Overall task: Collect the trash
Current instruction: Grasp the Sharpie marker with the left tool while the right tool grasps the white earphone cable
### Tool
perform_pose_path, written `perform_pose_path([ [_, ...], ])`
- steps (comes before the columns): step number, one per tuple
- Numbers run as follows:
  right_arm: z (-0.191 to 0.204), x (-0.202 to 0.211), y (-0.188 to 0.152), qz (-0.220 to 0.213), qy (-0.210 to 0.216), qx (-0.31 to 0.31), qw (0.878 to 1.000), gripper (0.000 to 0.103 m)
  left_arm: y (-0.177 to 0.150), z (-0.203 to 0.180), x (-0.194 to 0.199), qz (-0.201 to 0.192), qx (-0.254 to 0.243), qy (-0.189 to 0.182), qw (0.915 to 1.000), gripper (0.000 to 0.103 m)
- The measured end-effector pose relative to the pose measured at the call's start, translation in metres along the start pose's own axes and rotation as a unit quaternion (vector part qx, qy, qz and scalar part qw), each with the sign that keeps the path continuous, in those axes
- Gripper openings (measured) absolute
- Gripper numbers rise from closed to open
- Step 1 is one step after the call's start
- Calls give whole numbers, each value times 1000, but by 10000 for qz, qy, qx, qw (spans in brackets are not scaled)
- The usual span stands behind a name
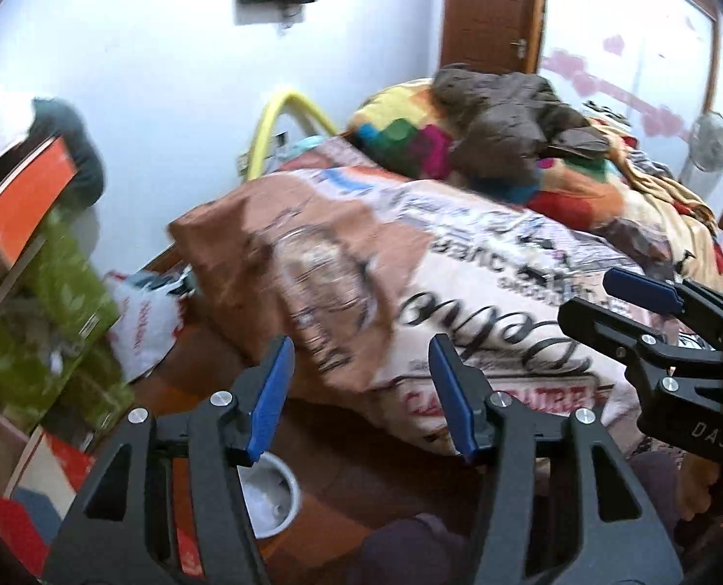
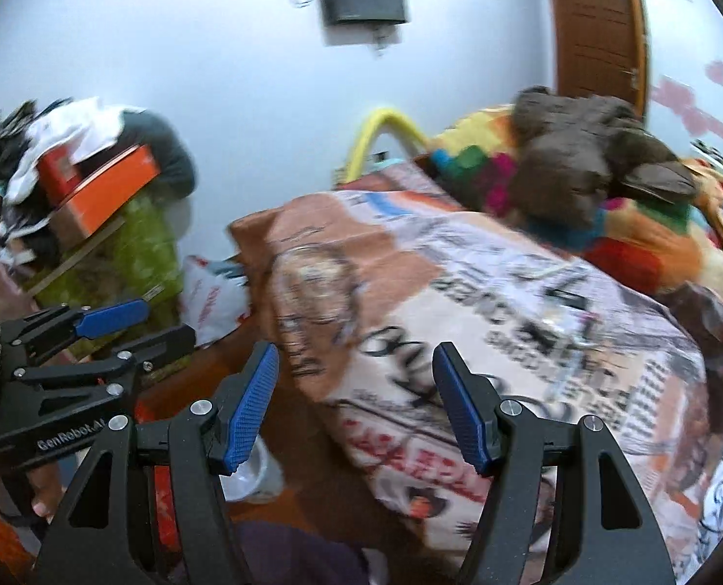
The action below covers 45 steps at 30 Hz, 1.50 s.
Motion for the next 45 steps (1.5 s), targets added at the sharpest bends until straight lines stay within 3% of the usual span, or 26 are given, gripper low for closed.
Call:
perform_pose_path([
  [9, -108, -7, -15, 171, -648, -623, 9958, 62, 27, -85, -54, 154, -453, -492, 9976, 57],
  [19, -207, -32, -27, 403, -1261, -1325, 9823, 62, 17, -140, -136, 786, -635, -901, 9908, 57],
  [24, -234, -59, -29, 584, -1128, -1774, 9759, 62, 5, -161, -182, 1204, -709, -1077, 9843, 57],
  [32, -251, -121, -21, 954, -501, -2428, 9641, 62, 5, -189, -226, 1395, -783, -1437, 9766, 57],
  [39, -264, -163, -36, 1396, -223, -2806, 9494, 35, 8, -225, -250, 1424, -1132, -1752, 9676, 28],
  [45, -265, -165, -40, 1451, 28, -2721, 9513, 14, 6, -249, -271, 1477, -1305, -1937, 9611, 23],
])
Point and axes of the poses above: each gripper's, at about its wrist camera, not at the fingertips, and x roughly against the way its jaws point, z to its left, y to its top, the point moved 6 cm from there along -x, roughly the way its jaws point, and after that the axes turned 6 degrees about -y, right-handed, at the moved point
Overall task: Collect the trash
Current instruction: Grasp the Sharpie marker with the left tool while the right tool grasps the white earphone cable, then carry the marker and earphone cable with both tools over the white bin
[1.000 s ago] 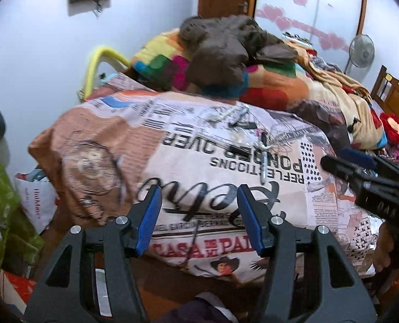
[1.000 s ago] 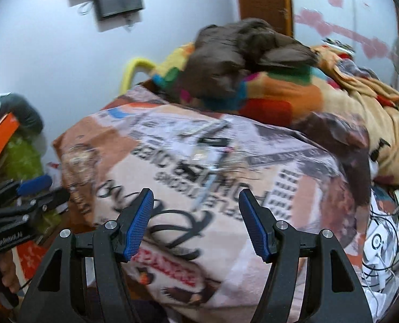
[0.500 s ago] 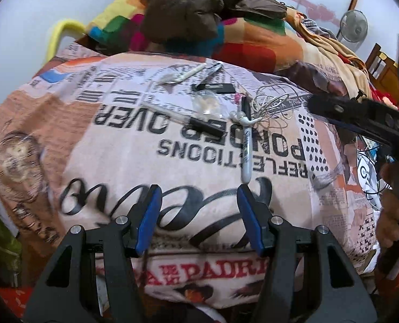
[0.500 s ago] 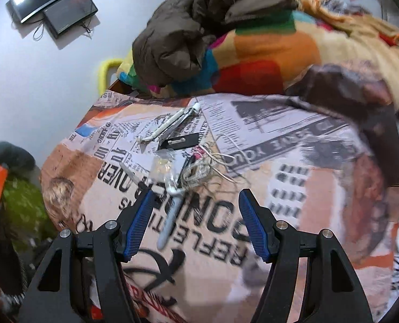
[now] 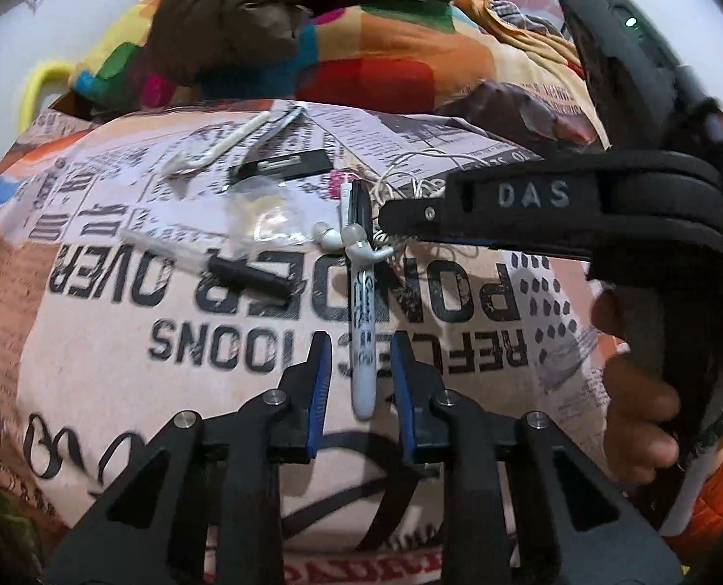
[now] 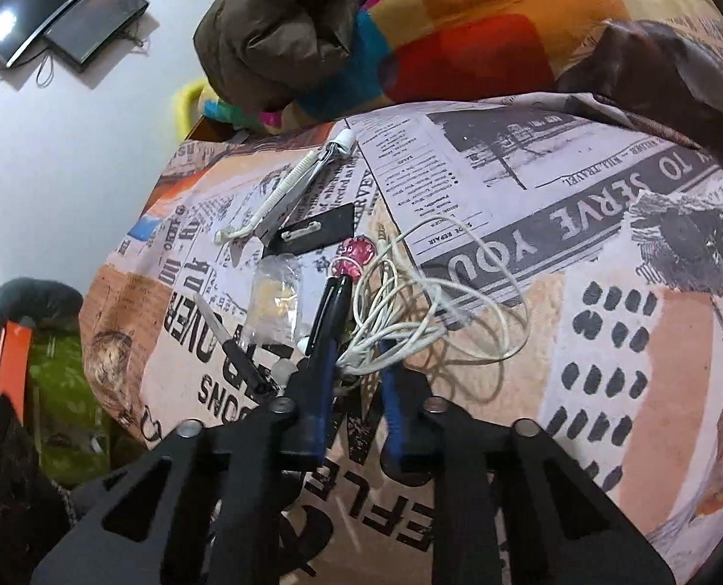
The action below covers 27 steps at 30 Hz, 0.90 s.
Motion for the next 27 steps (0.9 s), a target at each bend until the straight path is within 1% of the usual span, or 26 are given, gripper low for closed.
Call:
perform_pose_path([
  [1, 0, 1, 0, -18, -30, 65, 10000, 11, 1, -2, -3, 3, -17, -31, 10000, 23],
  [3, -3, 4, -2, -43, -79, 119, 9999, 10, 2, -5, -10, 9, -59, -34, 10000, 21],
  [5, -7, 7, -3, -75, -114, 104, 9999, 9, 1, -5, -16, 64, -64, 54, 9999, 14],
  [6, -10, 10, -5, -102, -113, 85, 9998, 9, 2, -5, -16, 3, -73, 117, 9999, 10],
  [8, -12, 13, -5, -148, -143, 90, 9997, 8, 2, -5, -17, -15, -49, 83, 10000, 10],
  [11, -19, 22, -8, -275, -394, 196, 9987, 8, -1, -6, -14, 3, 65, -23, 10000, 10],
  [14, -24, 28, -9, -345, -593, 247, 9973, 8, -5, -8, -4, 28, 107, -86, 9999, 10],
  [19, -27, 39, -15, -392, -657, 281, 9967, 8, -11, -8, 19, -35, 214, -102, 9997, 9],
  [22, -21, 49, -19, -441, -642, 348, 9964, 8, -14, -9, 36, -131, 206, -36, 9997, 9],
  [27, -2, 77, -21, -665, -610, 608, 9941, 8, -15, -8, 67, -337, 291, 24, 9990, 10],
])
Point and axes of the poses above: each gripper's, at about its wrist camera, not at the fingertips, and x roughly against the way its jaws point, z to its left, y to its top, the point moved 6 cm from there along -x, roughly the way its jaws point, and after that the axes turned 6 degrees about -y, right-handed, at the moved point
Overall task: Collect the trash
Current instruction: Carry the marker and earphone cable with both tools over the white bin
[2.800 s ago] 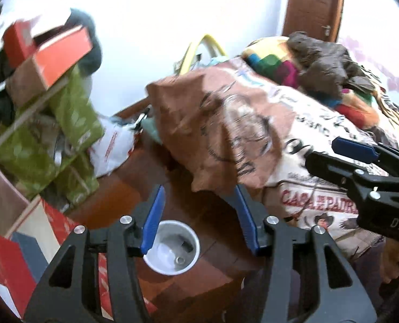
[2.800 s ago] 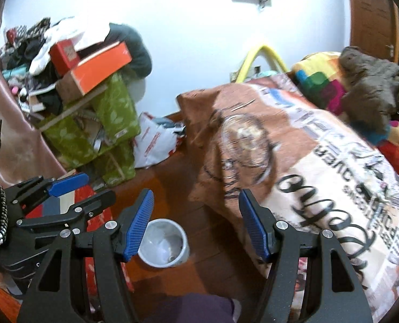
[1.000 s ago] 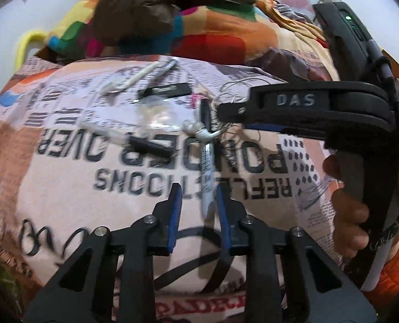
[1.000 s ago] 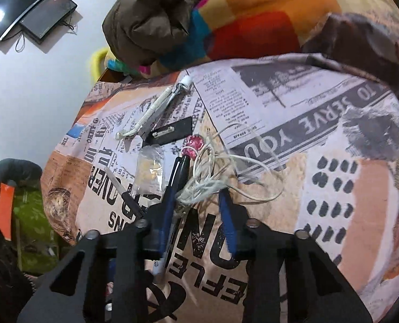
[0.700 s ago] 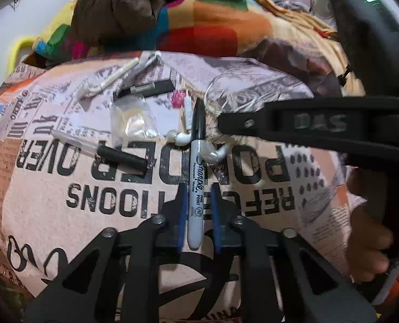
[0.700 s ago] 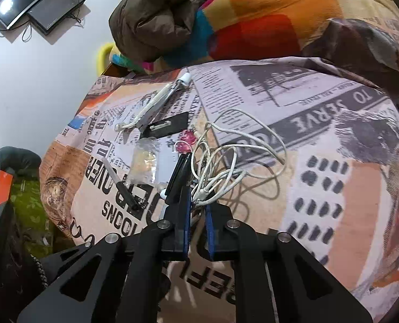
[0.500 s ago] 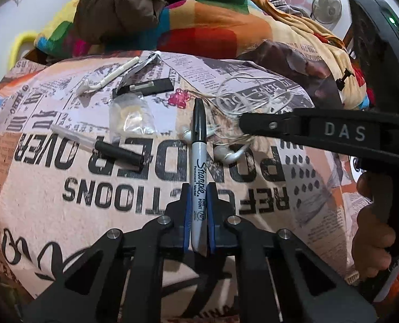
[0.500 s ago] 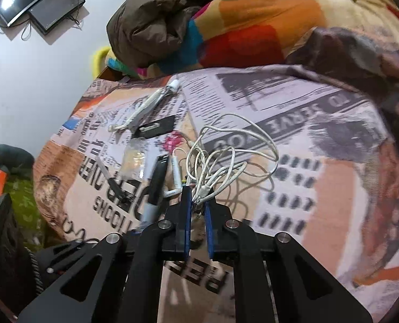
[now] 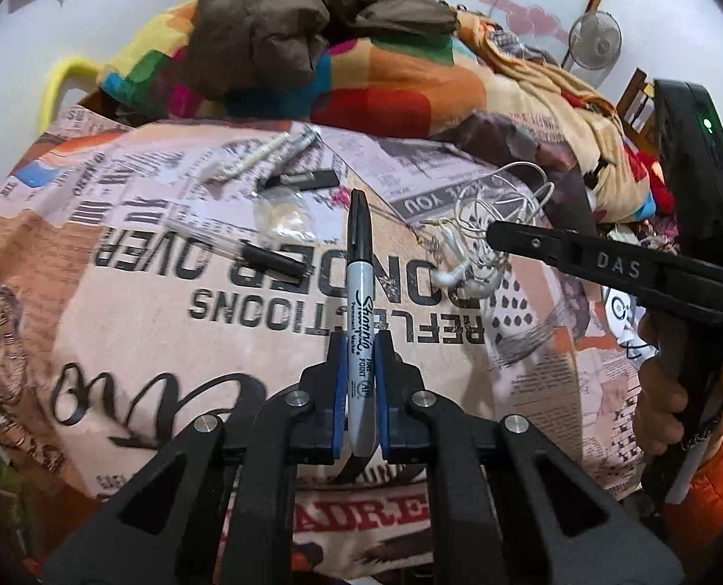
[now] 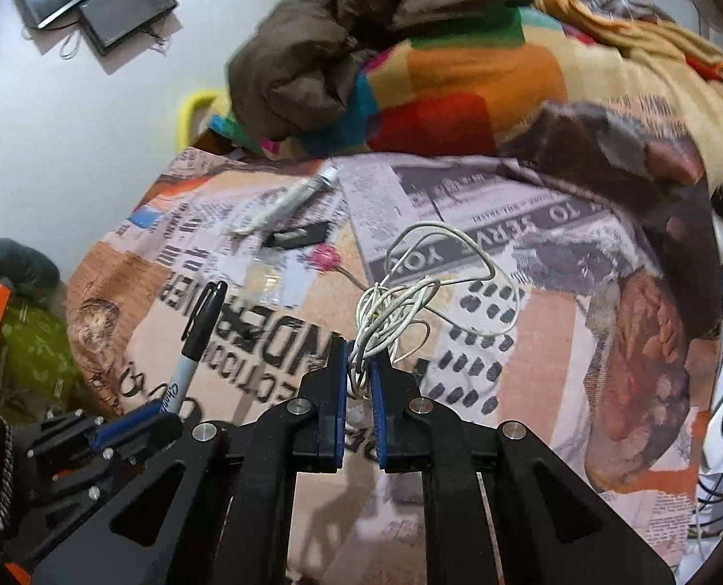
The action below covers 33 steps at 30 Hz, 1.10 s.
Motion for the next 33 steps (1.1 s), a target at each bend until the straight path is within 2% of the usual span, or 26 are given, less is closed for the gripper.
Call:
perform_pose_path([
  [10, 45, 64, 14, -528, 158, 386, 9977, 8, 4, 13, 82, -656, 87, 239, 9975, 9],
  [18, 105, 105, 16, -854, 362, 838, 9922, 8, -8, 41, 146, -1047, 266, 469, 9930, 9],
  [26, 185, 117, 0, -904, 687, 1398, 9836, 8, -37, 88, 209, -1415, 571, 735, 9856, 9],
  [33, 260, 111, -24, -772, 1018, 1888, 9737, 8, -71, 141, 262, -1691, 907, 1120, 9750, 9],
])
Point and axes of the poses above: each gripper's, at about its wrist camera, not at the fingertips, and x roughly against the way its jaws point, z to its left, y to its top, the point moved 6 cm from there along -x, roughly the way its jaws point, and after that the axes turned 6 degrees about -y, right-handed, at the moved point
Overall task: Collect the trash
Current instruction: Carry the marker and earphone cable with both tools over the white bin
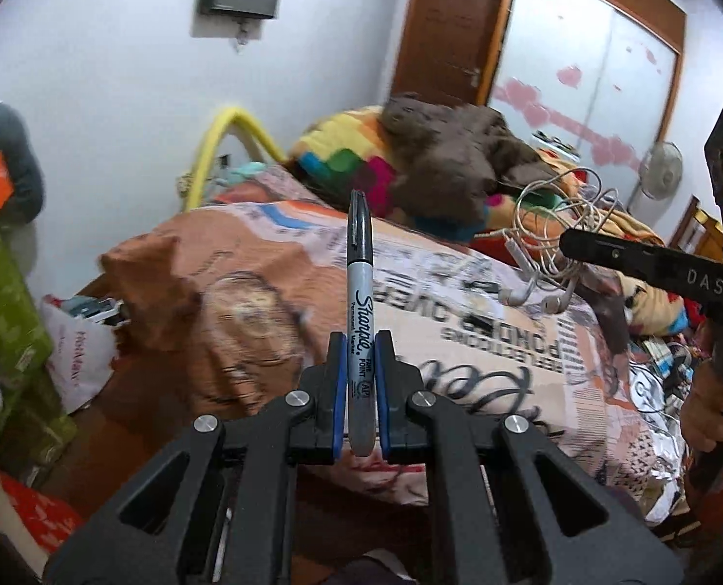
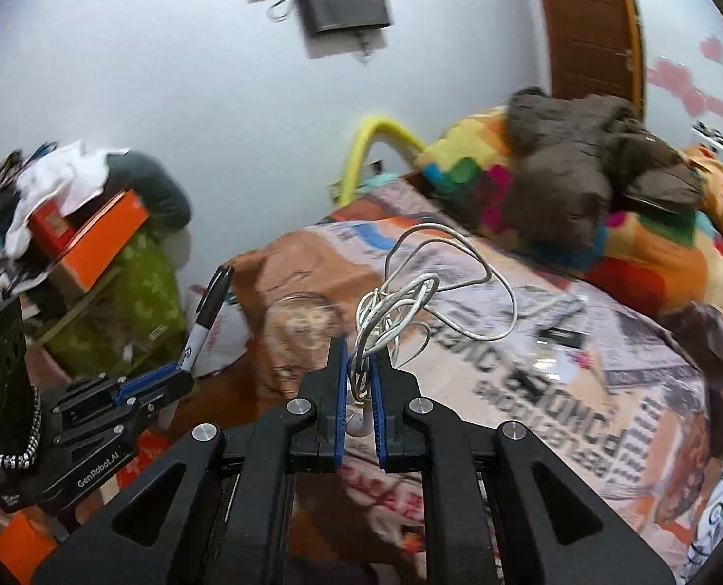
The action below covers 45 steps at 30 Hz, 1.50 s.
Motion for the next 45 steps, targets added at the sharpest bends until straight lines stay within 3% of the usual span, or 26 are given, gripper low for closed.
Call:
perform_pose_path([
  [12, 122, -40, -11, 297, 663, 635, 9953, 8, -34, 106, 61, -176, 420, 718, 9964, 9],
  [21, 191, -73, -36, 714, 1001, 1021, 9871, 8, -93, 175, 91, -38, 986, 1205, 9878, 9],
  [29, 233, -112, -81, 1377, 1178, 1309, 9747, 8, -154, 229, 84, 387, 1610, 1393, 9763, 9],
  [45, 268, -205, -186, 2883, 1076, 1699, 9362, 8, -263, 283, 38, 1267, 2691, 1435, 9439, 9],
])
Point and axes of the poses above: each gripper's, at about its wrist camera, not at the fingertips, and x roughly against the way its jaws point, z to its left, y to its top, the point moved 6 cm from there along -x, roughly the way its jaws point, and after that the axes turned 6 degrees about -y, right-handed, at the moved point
